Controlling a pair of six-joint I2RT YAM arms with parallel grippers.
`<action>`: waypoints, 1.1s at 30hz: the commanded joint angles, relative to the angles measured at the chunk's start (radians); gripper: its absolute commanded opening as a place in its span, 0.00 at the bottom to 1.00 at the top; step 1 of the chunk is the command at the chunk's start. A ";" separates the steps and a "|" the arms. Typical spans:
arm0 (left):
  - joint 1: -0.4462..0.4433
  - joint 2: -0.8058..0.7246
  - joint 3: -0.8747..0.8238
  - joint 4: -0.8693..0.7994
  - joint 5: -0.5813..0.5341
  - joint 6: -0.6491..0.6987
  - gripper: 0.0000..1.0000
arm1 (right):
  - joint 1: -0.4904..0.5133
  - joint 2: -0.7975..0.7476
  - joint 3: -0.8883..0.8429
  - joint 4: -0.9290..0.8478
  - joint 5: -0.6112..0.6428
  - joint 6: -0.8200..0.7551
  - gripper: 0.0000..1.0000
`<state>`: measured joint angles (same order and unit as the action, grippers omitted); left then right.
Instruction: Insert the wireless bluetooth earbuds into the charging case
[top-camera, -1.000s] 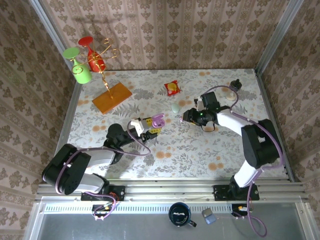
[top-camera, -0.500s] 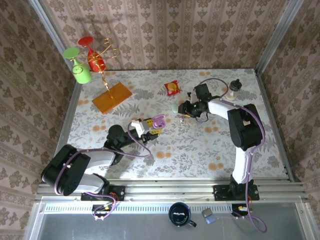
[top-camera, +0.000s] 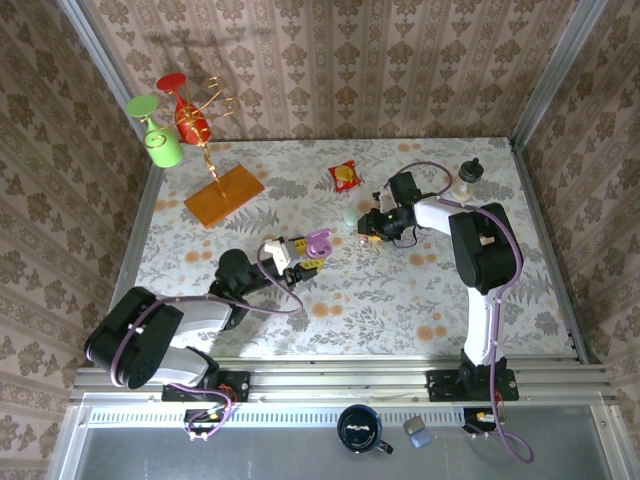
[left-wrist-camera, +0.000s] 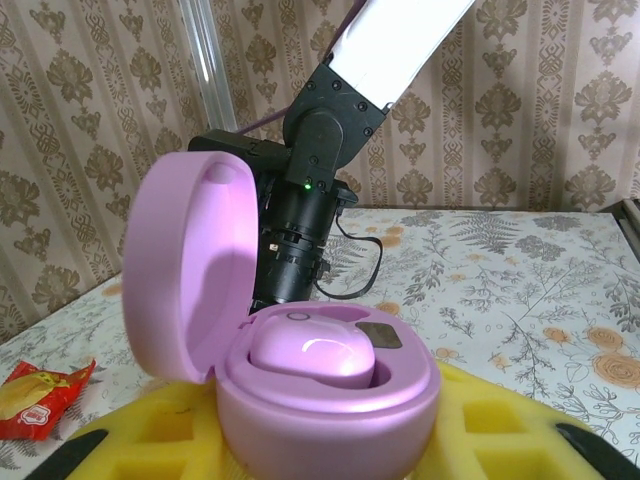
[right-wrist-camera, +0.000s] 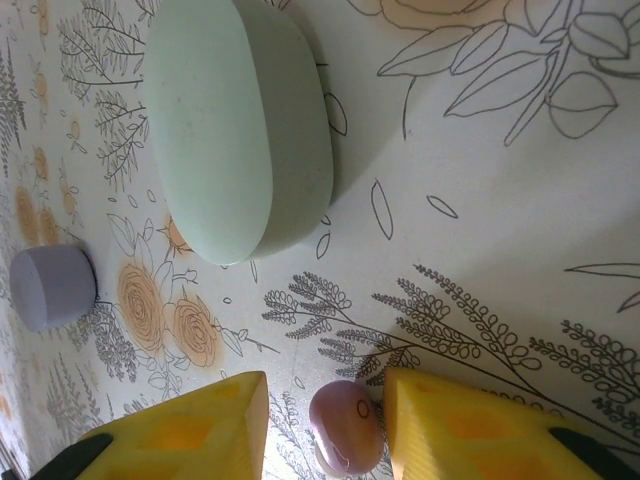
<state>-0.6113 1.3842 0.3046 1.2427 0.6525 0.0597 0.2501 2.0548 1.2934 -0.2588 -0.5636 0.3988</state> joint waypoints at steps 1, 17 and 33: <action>-0.008 0.020 0.042 0.033 -0.002 -0.018 0.21 | 0.003 -0.019 -0.038 -0.032 -0.051 -0.021 0.36; -0.011 0.044 0.056 0.034 0.003 -0.016 0.21 | 0.008 -0.011 -0.045 -0.084 0.011 -0.058 0.23; 0.006 0.044 0.032 0.030 -0.022 0.011 0.21 | 0.024 -0.200 -0.140 -0.035 0.141 -0.064 0.20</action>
<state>-0.6136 1.4212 0.3382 1.2427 0.6376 0.0570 0.2695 1.9411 1.1866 -0.2810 -0.4747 0.3580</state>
